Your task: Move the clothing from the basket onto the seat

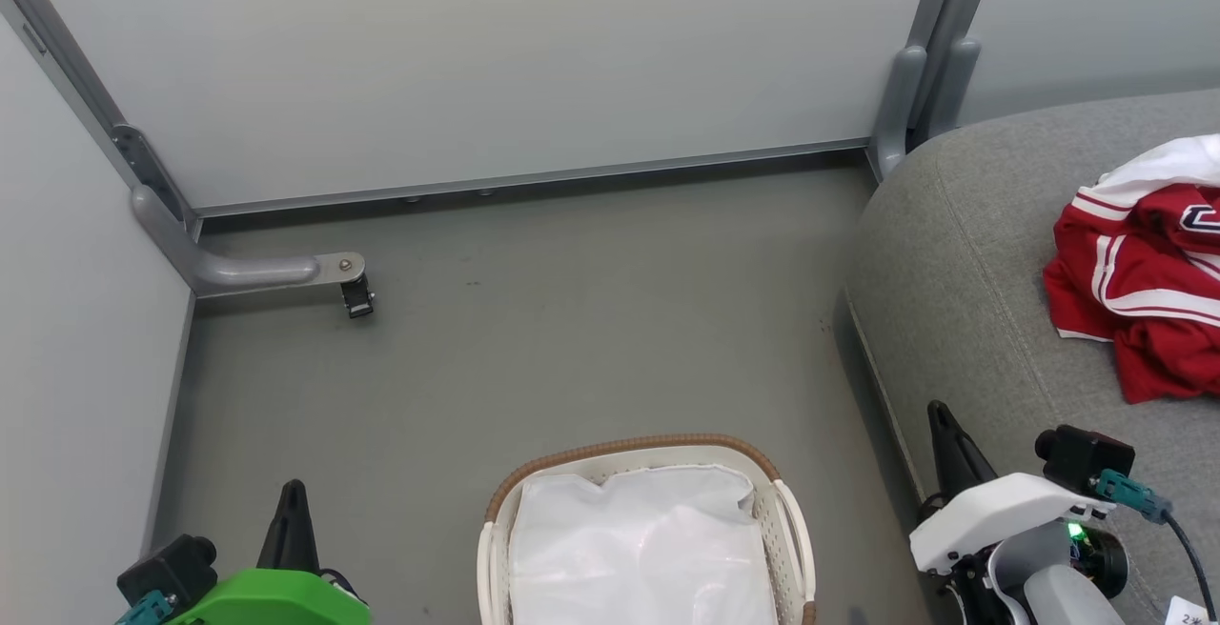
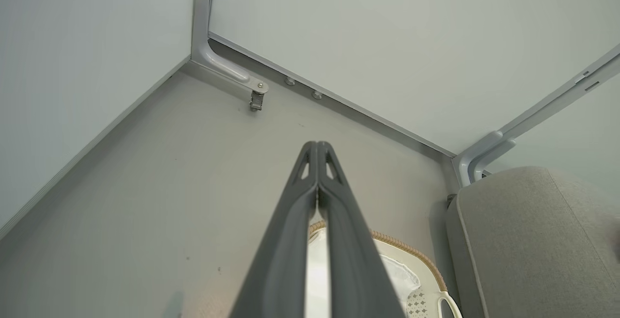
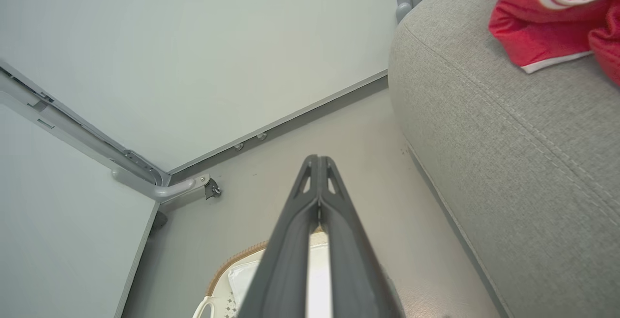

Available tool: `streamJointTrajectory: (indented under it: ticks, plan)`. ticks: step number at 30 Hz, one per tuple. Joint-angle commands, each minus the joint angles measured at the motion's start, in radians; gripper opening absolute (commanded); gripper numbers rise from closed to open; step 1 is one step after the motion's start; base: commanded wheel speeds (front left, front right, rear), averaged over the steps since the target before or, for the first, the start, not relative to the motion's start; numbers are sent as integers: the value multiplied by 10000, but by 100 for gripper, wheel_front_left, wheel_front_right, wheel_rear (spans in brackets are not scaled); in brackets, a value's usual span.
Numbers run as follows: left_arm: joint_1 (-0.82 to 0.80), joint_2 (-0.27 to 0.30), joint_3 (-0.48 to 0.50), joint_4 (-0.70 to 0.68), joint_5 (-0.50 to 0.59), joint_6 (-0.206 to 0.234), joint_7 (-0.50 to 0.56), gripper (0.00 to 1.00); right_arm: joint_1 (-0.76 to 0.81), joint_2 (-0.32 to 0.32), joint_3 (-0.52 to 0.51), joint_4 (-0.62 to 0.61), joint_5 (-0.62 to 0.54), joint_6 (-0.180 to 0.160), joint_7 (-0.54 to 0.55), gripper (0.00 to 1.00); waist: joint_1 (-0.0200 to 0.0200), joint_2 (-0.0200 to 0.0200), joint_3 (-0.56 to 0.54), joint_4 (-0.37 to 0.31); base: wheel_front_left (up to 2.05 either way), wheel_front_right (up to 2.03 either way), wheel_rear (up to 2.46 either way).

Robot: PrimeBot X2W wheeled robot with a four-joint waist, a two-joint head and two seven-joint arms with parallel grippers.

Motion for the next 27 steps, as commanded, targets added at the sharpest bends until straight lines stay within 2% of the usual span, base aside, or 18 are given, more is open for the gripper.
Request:
streamJointTrajectory:
  ticks: [1,27]
  plan:
    - [-217,42,54,-219,-379,-28,80,0,-11,-44,-84,-231,401,-2,83,0,1,7,-2,-3,0,0,0]
    - [-430,64,336,-880,-3856,-82,1037,0,186,-65,-578,-935,3989,-5,1032,0,1,16,-57,-66,0,0,0]
